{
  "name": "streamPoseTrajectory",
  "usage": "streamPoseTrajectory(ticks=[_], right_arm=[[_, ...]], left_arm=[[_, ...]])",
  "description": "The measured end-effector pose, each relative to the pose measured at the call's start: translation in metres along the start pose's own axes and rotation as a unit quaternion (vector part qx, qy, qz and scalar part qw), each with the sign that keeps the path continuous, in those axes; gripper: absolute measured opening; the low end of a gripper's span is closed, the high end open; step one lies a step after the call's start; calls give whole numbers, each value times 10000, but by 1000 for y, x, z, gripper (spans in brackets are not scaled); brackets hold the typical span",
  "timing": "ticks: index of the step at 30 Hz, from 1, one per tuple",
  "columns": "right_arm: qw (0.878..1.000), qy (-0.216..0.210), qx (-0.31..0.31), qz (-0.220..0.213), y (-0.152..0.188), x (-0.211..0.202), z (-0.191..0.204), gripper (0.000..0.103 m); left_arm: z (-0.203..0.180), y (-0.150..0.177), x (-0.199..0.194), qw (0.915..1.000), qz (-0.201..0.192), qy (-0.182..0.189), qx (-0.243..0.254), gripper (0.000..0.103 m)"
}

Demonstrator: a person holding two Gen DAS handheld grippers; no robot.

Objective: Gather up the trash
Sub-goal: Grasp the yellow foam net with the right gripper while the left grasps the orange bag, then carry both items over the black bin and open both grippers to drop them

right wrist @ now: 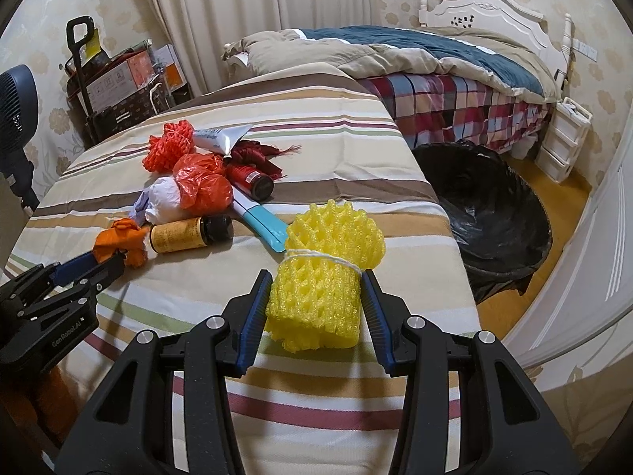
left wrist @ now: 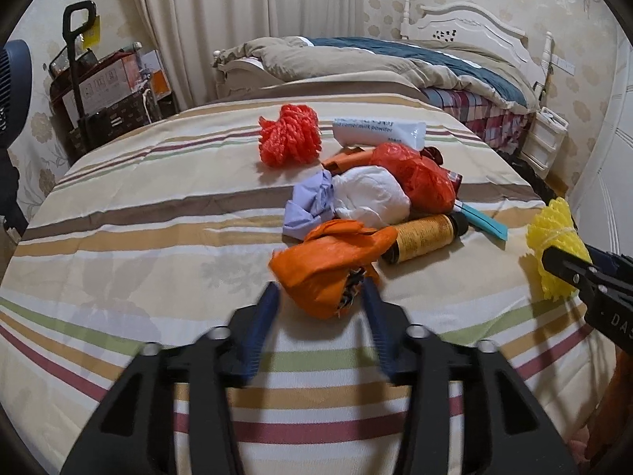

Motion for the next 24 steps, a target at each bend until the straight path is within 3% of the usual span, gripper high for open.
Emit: streamPoseTrajectory(ticks=[2, 6, 7, 9, 14, 15, 16, 24], right_arm=[[10000, 1, -10, 6, 0, -1, 1, 45], [10000, 2, -5, 4, 0, -1, 1, 45], [10000, 1, -7, 4, 0, -1, 1, 45], [10000, 5, -9, 2, 1, -1, 1, 45], [10000, -9, -15, 43, 3, 0, 3, 45], [10000, -11, -18, 48, 3, 0, 3, 45], [10000, -13, -20, 46, 4, -1, 3, 45], [10000, -11, -39, 16, 3, 0, 3, 45]], left_arm=[[-2, -3, -2, 9999, -111, -34, 48, 71], [-4, -6, 3, 9998, -93, -48, 151, 73], [-4, -5, 5, 9999, -45, -20, 143, 73], [-4, -3, 9, 9999, 34, 23, 127, 60], [-4, -1, 8, 9998, 0, 105, 159, 56], [-4, -1, 7, 9998, -18, 103, 170, 53], [-3, 0, 6, 9998, -46, 86, 181, 43], [-1, 2, 0, 9998, -85, 106, 111, 38]])
Point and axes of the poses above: each gripper's, at about its wrist camera, not at the fingertips, and x roughly the way its jaws point, z to its left, y to its underside, the point moved 4 cm from there along x, roughly the way its jaws point, and after that the axes turned 4 degrees about x, right-handed, at the moved point
